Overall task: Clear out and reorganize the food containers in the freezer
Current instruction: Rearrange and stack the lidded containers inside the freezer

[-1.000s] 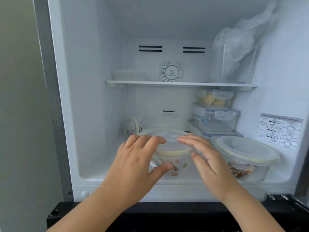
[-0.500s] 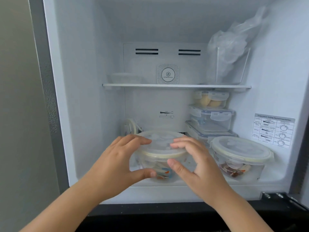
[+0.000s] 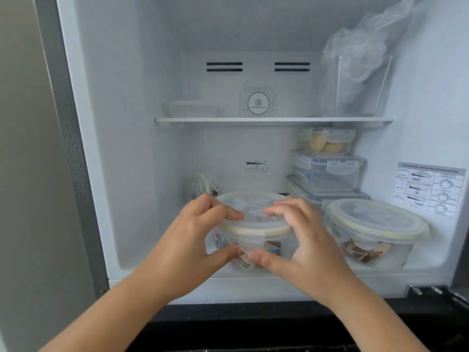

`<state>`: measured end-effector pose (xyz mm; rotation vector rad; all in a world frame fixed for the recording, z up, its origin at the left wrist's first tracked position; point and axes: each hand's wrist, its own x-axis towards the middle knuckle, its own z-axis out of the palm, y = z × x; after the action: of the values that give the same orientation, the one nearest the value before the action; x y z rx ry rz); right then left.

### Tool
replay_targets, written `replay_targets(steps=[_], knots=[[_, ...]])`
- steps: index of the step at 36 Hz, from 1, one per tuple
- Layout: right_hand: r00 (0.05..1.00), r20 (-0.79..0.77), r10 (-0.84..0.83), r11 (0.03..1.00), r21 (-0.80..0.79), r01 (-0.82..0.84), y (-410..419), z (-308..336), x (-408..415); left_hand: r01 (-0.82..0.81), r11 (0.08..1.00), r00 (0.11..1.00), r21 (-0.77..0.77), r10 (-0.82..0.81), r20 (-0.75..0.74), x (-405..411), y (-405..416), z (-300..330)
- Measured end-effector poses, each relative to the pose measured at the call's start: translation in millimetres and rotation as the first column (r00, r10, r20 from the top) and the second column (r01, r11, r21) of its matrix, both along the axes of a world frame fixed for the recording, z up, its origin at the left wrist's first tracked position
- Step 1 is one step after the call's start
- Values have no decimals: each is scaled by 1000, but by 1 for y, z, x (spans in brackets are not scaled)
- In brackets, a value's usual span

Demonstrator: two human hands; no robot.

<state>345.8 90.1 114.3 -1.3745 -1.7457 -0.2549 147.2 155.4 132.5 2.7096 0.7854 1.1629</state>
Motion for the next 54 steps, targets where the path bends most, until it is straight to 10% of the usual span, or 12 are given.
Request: replay_targets(steps=[54], knots=[[1000,-24,7,989,-145,-11,-6,22,18,12,999,995,46,-17,98,10,-21,15]])
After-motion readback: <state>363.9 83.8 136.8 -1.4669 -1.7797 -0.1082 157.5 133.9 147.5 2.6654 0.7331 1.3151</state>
